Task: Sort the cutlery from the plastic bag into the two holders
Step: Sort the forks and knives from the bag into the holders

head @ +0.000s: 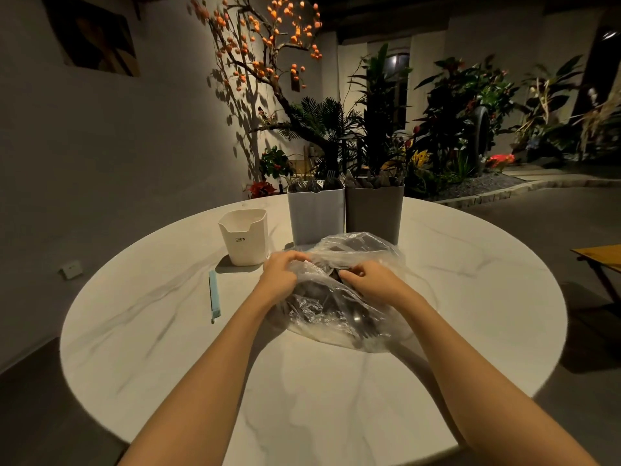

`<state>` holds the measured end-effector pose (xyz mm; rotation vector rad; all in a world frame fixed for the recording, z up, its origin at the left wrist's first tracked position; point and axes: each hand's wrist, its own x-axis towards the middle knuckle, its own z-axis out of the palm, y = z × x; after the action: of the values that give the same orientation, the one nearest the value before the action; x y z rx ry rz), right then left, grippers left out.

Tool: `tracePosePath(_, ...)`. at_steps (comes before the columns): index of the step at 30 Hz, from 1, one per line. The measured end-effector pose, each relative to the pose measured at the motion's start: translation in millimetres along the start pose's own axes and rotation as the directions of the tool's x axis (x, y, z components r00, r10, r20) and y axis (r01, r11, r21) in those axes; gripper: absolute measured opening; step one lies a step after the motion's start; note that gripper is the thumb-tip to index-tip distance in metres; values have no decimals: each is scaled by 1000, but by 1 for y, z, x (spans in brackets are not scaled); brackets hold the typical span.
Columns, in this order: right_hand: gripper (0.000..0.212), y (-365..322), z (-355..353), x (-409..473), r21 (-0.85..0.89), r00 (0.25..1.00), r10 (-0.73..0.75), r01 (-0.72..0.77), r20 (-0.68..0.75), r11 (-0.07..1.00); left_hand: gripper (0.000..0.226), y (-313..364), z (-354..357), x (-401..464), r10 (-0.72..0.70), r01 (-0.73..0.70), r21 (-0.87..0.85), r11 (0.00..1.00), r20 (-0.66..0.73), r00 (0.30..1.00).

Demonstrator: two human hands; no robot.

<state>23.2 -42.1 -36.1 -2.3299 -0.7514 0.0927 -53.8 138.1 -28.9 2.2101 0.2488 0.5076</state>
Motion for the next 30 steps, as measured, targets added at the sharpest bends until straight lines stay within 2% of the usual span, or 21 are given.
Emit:
tracePosePath(2,45,-1,0,-1,-50,999,21,-20,34,999,38,0,5,0,14,7,177,984,-117,993)
tracePosePath(4,45,-2,0,-2,-151,999,36,-30,38,988,30,4,6,-3,143,-103,216,971,-176,974)
tracePosePath(5,44,-3,-1,-2,-155,999,33,-26,41,988,27,7,6,-6,256,-216,222,951,-167,952)
tracePosePath(7,32,-5,-2,-5,-28,997,7,-5,83,1000,30,11,7,-11,445,-423,222,878,-58,893)
tracePosePath(8,26,-7,-3,-7,13,994,-2,1,108,1000,33,12,8,-12,496,-485,223,846,6,868)
tracePosePath(10,32,-9,-4,-7,16,990,2,-5,144,1000,32,12,12,-11,534,-538,227,812,84,841)
tracePosePath(13,39,-14,-6,-8,-29,981,26,-20,191,999,22,13,14,-12,540,-547,195,814,93,837)
tracePosePath(16,44,-18,-8,-9,-98,981,51,-34,185,995,37,12,14,-13,492,-503,246,829,106,864)
tracePosePath(20,39,-18,-11,-3,-165,994,82,-69,70,984,36,8,8,-13,490,-490,343,802,93,867)
tracePosePath(23,18,-15,-10,2,-137,997,65,-71,-51,988,46,9,-1,-15,466,-482,456,748,157,871)
tracePosePath(27,32,-8,-4,11,-55,981,77,-88,-181,995,59,11,-6,-26,381,-479,577,662,292,877)
tracePosePath(30,38,-11,-3,12,-107,986,79,-95,-146,990,71,7,-4,-28,314,-460,590,663,339,887)
